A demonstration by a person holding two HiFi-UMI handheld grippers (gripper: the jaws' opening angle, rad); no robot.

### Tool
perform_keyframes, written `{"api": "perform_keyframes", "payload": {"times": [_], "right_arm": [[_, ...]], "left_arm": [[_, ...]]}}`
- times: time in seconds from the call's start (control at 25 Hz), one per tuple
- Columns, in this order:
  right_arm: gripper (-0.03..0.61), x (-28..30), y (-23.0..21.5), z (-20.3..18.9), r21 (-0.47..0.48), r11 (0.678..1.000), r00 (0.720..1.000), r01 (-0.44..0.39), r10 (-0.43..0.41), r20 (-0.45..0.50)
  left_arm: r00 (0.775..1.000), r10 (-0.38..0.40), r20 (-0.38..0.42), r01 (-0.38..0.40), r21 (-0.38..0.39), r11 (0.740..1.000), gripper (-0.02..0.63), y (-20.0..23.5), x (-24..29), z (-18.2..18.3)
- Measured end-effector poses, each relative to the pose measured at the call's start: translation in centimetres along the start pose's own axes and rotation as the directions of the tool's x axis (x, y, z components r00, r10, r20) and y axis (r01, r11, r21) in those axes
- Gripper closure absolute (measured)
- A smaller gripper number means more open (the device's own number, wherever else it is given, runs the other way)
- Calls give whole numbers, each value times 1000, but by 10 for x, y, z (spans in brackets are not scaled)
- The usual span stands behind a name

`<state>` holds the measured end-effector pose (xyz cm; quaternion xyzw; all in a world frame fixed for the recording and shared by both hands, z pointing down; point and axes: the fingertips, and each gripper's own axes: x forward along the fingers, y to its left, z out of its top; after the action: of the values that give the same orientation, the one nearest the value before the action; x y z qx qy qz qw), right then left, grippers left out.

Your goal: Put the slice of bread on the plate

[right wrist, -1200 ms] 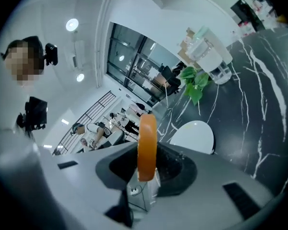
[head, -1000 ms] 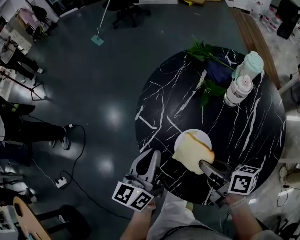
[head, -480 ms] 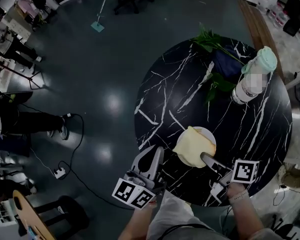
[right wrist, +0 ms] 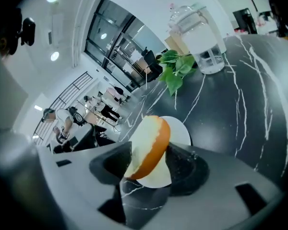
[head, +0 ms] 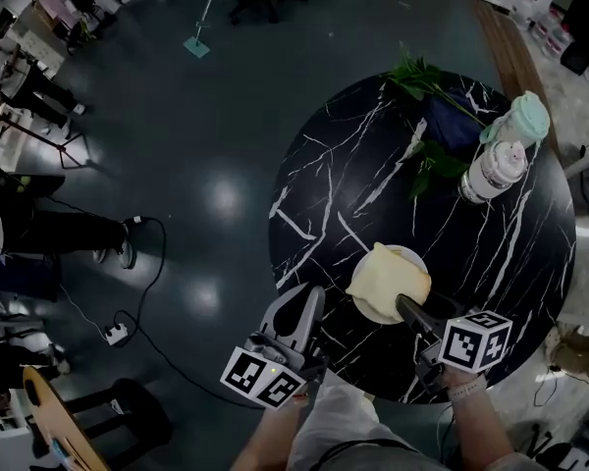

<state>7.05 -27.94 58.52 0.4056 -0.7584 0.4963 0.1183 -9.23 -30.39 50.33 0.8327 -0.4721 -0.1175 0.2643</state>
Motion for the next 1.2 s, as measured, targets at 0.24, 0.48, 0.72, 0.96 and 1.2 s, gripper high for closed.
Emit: {"api": "perform_keyframes", "payload": {"times": [0.24, 0.48, 0.72, 0.96, 1.2], "right_arm": [[351, -3, -7, -2, -128, 985, 994, 112, -113, 5], [337, -13, -18, 0, -173, 966, 981, 193, -186, 53], [337, -27, -6, 9, -199, 963, 979, 184, -160, 129], [337, -44, 30, 7, -209, 977, 984, 33, 4, 177], [341, -73, 61, -1, -329, 944, 974, -17, 90, 207]], "left_arm": [[1000, -2, -4, 2, -12, 1000, 606, 3, -7, -3], [1000, 5, -1, -5, -7, 1000, 606, 5, -13, -3], [1000, -5, 0, 5, -2, 1000, 606, -7, -20, -4], [1000, -21, 1, 21, 0, 1000, 606, -25, -33, -5], [998, -57, 13, 57, 10, 998, 606, -49, -41, -4]]}}
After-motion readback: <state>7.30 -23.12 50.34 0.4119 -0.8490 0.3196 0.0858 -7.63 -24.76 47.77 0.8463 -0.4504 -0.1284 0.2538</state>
